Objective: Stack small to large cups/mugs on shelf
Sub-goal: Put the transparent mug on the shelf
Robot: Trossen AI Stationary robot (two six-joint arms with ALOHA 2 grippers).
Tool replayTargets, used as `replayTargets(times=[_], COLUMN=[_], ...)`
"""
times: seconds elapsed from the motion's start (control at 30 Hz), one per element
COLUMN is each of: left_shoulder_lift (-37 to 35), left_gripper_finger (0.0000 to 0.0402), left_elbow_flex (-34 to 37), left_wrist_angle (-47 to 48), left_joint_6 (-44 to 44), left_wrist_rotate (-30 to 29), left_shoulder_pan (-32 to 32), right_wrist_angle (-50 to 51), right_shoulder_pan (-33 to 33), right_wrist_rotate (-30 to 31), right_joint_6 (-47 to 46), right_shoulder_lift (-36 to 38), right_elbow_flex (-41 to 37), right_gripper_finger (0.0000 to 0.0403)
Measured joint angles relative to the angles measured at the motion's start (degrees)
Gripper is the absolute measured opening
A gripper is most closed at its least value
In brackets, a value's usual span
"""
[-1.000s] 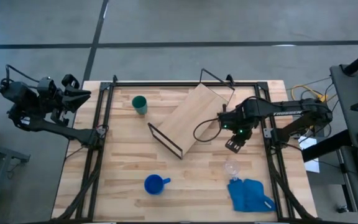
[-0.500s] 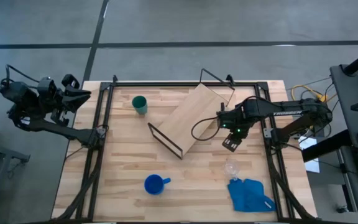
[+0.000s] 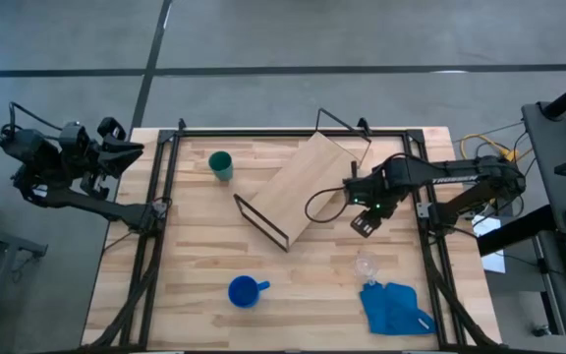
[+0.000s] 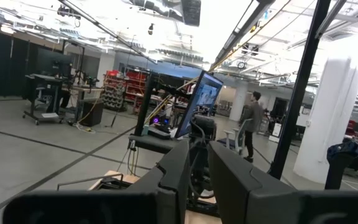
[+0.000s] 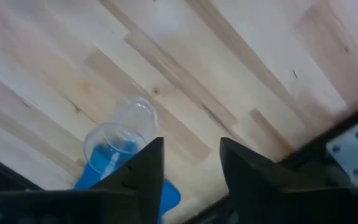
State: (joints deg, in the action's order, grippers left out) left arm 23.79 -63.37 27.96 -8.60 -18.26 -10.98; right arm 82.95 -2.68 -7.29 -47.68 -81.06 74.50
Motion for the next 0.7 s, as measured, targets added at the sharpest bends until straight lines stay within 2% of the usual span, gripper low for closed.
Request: replayTargets(times=[0.23, 0.63, 0.7], left_shoulder_lift=[0.00, 0.00, 0.00], left_gripper_finger=[0.0048, 0.0048, 0.0047], left_elbow_flex=[0.00, 0.02, 0.02], left_wrist_angle=[0.00, 0.00, 0.00], left_joint_6=[0.00, -0.01, -0.01], left_wrist_rotate=[0.00, 0.00, 0.00], left_shoulder_pan=[0.00, 0.00, 0.01], right_wrist_angle=[2.02, -0.06, -1.21], right_shoulder_pan=[-1.70, -1.70, -1.70], right_wrist_rotate=[-0.39, -0.28, 2.37], right_joint_6=[-9.58, -5.76, -2.94], right_shoulder_lift=[0.00, 0.00, 0.00], right_elbow_flex=[-0.01, -0.02, -0.02], right_gripper_finger=[0.0190, 0.0192, 0.0192])
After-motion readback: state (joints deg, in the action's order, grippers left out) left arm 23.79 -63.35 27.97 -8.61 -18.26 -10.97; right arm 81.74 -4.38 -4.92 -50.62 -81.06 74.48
